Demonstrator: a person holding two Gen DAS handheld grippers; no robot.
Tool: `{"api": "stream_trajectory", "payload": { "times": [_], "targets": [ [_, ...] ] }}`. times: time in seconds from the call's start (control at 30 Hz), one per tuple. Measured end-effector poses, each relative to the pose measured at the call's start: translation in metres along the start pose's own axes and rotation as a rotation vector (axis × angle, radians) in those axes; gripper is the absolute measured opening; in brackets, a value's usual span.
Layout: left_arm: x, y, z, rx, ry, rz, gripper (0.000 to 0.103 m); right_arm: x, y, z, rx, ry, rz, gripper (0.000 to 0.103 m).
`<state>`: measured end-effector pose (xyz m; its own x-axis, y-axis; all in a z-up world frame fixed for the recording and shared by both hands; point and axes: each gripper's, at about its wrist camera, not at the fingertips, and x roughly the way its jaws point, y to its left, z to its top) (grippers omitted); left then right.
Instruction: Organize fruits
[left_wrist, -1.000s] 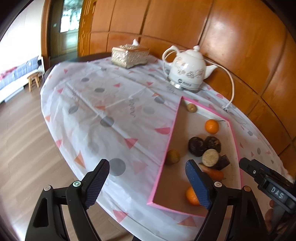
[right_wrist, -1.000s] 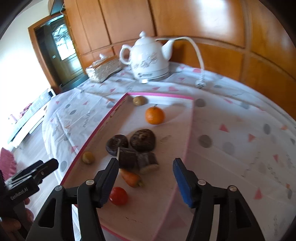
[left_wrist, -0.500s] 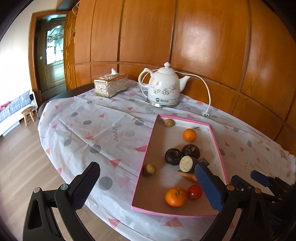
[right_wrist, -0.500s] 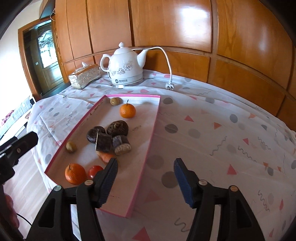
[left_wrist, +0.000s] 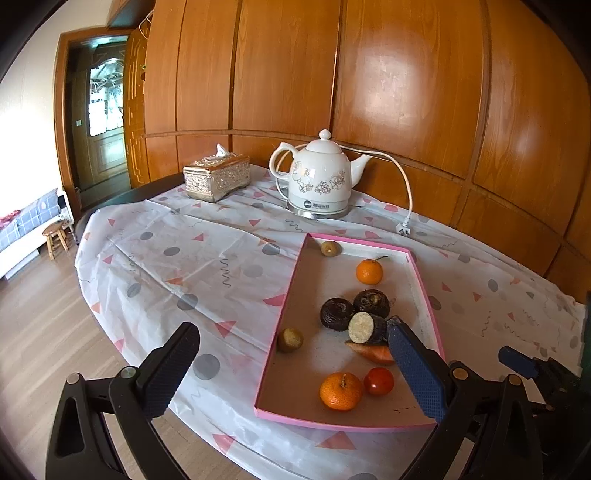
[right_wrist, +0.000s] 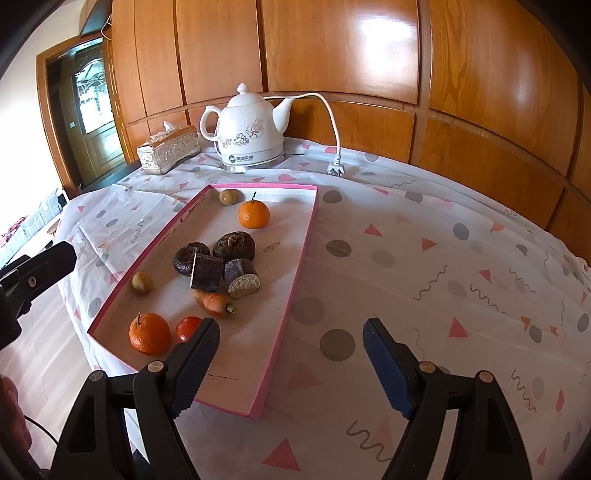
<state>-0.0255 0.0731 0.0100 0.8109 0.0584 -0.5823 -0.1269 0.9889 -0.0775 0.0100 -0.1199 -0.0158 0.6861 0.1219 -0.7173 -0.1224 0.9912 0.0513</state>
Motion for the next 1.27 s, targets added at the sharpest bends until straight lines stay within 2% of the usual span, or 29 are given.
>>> {"api": "stream_trajectory", "payload": {
  "times": [0.2, 1.27],
  "targets": [
    [-0.0001, -0.0026, -0.0003, 0.009, 0.002, 0.019, 0.103, -0.0006, 0.0012, -0.0010, -0.002, -0.002, -0.001, 0.081],
    [0.0046, 0.0002, -0.0035, -0.001, 0.027, 0.016, 0.103, -0.0009, 0.0022, -0.0031, -0.014, 0.006, 0.000, 0.081]
  ]
}}
